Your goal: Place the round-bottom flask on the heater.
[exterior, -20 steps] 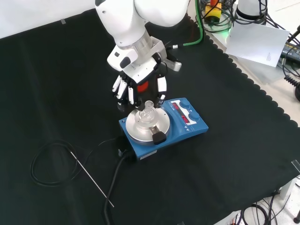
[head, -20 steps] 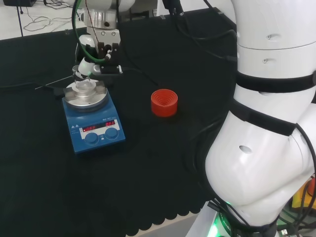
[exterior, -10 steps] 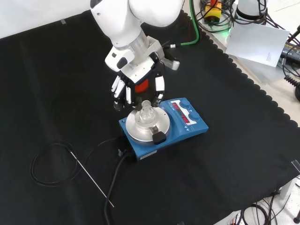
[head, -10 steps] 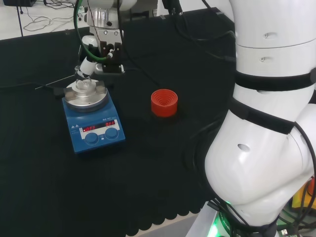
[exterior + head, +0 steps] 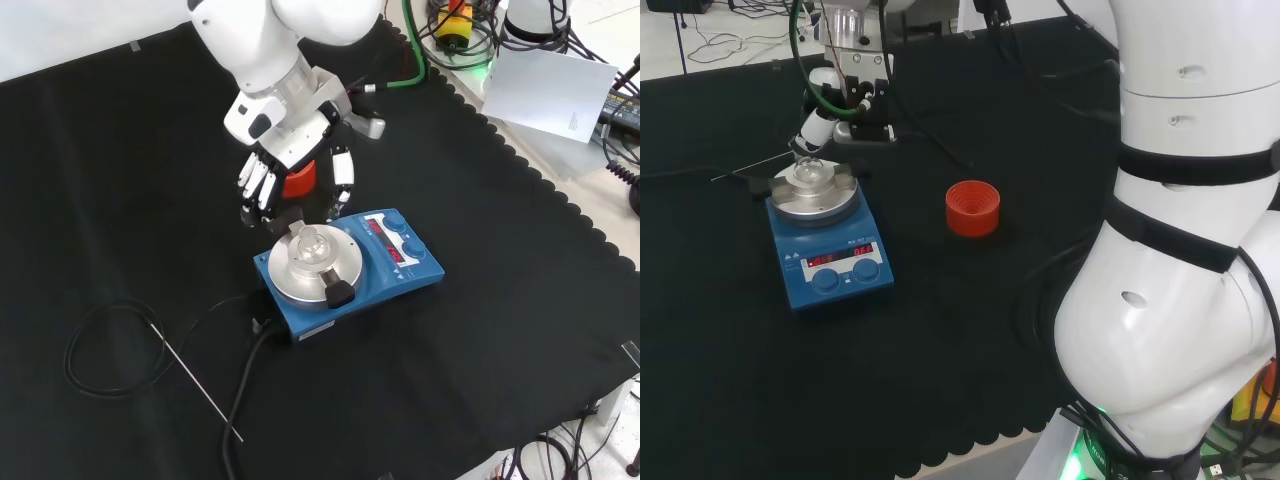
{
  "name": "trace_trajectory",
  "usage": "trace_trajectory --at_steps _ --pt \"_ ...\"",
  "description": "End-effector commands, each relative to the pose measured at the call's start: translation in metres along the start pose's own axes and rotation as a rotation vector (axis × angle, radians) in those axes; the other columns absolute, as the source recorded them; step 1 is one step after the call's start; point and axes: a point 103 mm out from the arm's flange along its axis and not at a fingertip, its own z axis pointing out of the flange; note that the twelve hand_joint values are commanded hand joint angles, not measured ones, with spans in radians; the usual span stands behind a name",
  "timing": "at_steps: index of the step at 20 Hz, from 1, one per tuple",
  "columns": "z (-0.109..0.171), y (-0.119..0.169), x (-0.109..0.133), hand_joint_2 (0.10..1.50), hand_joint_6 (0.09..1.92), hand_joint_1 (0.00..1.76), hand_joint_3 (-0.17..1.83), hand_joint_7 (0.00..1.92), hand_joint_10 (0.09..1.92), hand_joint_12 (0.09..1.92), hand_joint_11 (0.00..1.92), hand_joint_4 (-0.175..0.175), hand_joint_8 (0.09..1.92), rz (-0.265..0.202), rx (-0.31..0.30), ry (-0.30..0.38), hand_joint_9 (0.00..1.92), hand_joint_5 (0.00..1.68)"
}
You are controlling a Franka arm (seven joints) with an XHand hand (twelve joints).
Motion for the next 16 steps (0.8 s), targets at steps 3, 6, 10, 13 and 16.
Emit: trace_trajectory --at_steps 3,6,10,13,16 --pt "-0.017 -0.052 -0.006 0.60 0.75 0.93 0.64 0.22 0.71 1.37 0.30 -0.044 0.75 0.018 -0.060 -0.044 0.48 0.52" --pt "-0.015 -0.074 -0.010 0.60 0.70 0.93 0.64 0.37 0.70 1.36 0.33 -0.042 0.76 0.031 -0.073 -0.049 0.59 0.49" --pt "-0.009 -0.099 -0.012 0.60 0.67 0.93 0.64 0.48 0.68 1.36 0.36 -0.042 0.77 0.047 -0.079 -0.062 0.67 0.49" --pt "-0.002 -0.113 -0.013 0.61 0.66 0.93 0.64 0.51 0.68 1.35 0.38 -0.043 0.77 0.052 -0.072 -0.073 0.71 0.49" --pt "0.004 -0.122 -0.013 0.61 0.66 0.93 0.64 0.52 0.67 1.34 0.39 -0.043 0.77 0.059 -0.068 -0.080 0.72 0.50"
